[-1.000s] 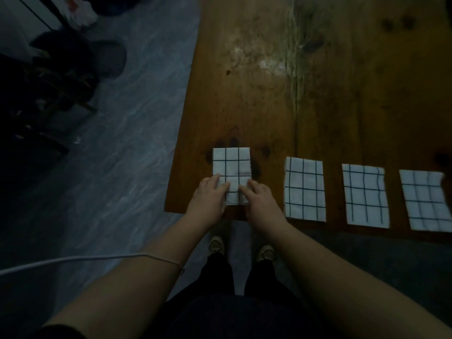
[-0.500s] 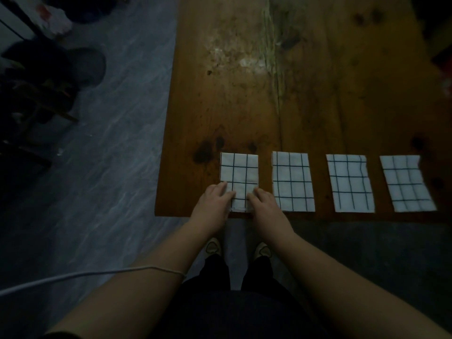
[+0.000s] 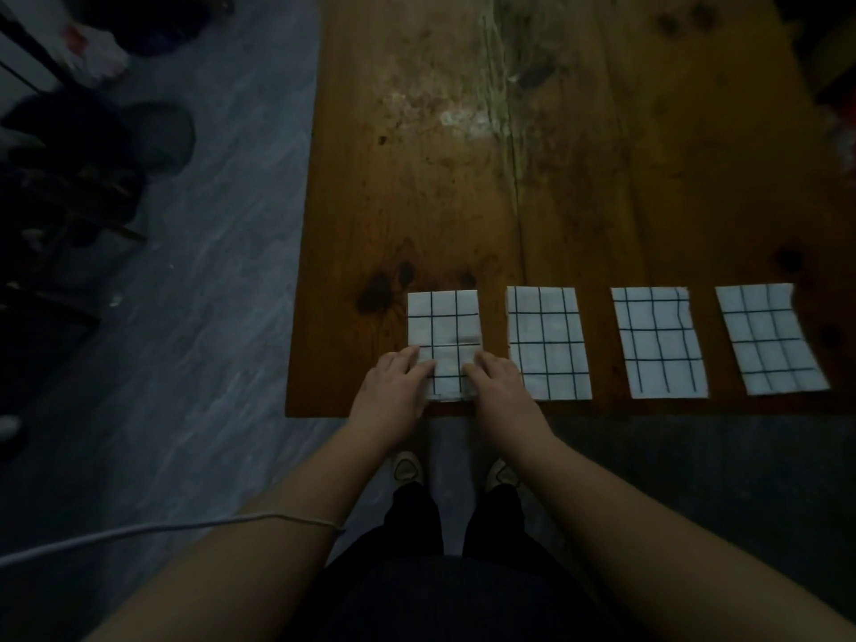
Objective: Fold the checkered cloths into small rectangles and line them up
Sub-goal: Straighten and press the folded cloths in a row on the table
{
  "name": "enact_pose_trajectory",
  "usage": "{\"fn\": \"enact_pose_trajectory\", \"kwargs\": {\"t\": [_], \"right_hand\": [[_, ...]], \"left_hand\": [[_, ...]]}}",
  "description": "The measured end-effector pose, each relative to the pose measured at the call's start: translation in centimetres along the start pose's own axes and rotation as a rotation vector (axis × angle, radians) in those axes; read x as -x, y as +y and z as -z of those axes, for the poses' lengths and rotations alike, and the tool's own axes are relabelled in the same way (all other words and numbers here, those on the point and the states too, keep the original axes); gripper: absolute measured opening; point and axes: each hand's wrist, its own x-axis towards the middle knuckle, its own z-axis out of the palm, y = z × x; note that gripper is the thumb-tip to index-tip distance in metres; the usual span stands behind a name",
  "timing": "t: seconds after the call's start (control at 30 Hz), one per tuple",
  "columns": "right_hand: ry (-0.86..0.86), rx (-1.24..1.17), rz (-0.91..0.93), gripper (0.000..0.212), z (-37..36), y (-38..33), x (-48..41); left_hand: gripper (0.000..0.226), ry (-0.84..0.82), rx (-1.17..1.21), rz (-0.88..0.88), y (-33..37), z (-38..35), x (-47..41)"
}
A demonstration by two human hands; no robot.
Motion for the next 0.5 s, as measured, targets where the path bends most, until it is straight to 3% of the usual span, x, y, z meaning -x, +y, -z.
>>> {"fn": "enact_pose_trajectory", "kwargs": {"t": [0.5], "right_hand": [[-0.025, 0.021, 0.041, 0.068, 0.1, -1.1, -0.8]], "left_hand": [[0.064, 0.012, 0.014, -0.017, -1.6, 0.2, -0.3]]}}
